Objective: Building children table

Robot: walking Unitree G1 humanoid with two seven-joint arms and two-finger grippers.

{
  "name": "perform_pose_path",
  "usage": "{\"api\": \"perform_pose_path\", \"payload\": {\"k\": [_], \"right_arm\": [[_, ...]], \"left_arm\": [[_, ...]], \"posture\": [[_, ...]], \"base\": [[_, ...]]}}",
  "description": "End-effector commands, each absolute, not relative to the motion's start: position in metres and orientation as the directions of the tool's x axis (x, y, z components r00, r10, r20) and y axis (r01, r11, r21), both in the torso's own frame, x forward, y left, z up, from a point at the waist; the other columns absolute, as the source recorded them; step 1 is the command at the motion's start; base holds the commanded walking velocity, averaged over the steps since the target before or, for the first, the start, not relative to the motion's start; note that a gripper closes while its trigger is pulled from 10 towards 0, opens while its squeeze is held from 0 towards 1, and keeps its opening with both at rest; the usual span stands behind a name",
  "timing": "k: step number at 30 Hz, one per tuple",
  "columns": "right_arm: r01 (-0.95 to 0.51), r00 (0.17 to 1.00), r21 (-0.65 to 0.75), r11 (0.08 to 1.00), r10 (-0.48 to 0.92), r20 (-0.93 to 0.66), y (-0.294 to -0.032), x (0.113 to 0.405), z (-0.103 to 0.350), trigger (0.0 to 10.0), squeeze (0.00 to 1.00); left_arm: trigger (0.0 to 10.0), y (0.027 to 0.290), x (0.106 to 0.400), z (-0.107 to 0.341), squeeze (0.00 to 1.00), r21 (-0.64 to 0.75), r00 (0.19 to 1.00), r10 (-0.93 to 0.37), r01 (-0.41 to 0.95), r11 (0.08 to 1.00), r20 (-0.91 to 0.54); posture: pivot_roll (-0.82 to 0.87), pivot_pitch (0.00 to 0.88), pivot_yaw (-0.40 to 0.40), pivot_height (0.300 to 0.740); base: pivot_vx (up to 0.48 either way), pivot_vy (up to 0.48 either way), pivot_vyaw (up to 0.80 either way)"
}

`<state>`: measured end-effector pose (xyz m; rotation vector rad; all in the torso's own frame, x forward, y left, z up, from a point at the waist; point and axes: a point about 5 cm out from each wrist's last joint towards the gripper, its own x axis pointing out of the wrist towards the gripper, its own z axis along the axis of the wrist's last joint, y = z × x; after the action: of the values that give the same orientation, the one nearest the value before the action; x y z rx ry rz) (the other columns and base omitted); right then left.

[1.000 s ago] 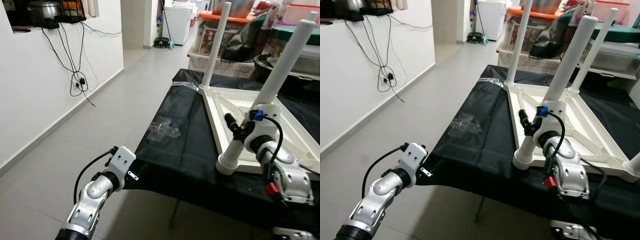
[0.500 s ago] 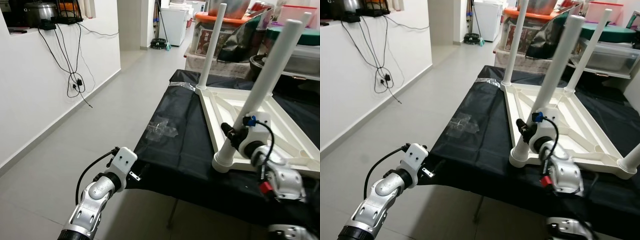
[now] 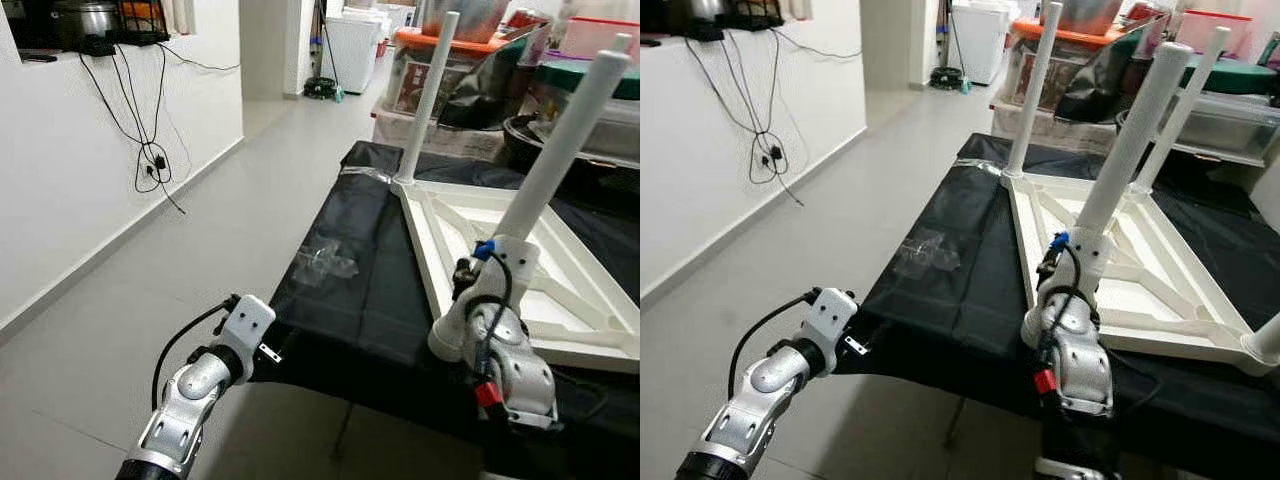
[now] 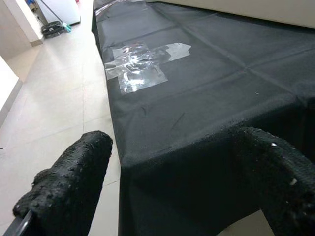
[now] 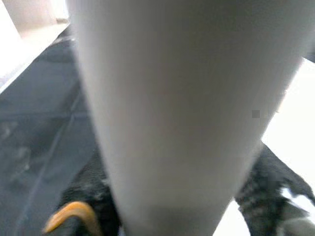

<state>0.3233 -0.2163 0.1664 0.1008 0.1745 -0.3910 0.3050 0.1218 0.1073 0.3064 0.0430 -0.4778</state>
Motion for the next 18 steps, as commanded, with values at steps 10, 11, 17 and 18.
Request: {"api": "perform_pose_path", "payload": {"k": [10,11,17,18], "right_arm": [[-0.290,0.956,-0.033,0.957,0.288,-0.059,-0.236,0.329,0.194,10.0,0.00],[-0.290,0.956,-0.033,0.957,0.288,-0.059,-0.236,0.329,0.194,10.0,0.00],[-0.345,0.937,-0.044,0.938,0.340,-0.084,-0.237,0.328,0.192,10.0,0.00],[-0.345,0.937,-0.044,0.938,0.340,-0.084,-0.237,0.328,0.192,10.0,0.00]], "left_arm": [[10.0,0.122,0.303,0.102,0.00,0.282,0.885,-0.446,0.465,0.839,-0.133],[10.0,0.122,0.303,0.102,0.00,0.282,0.885,-0.446,0.465,0.839,-0.133],[10.0,0.122,0.304,0.103,0.00,0.283,0.885,-0.448,0.466,0.838,-0.131],[10.0,0.122,0.304,0.103,0.00,0.283,0.885,-0.448,0.466,0.838,-0.131]], "posture": [[0.08,0.000,-0.108,0.740],[0.08,0.000,-0.108,0.740],[0.08,0.000,-0.108,0.740],[0.08,0.000,-0.108,0.740]], "base": [[0.000,0.000,0.00],[0.000,0.000,0.00],[0.000,0.000,0.00],[0.000,0.000,0.00]]}}
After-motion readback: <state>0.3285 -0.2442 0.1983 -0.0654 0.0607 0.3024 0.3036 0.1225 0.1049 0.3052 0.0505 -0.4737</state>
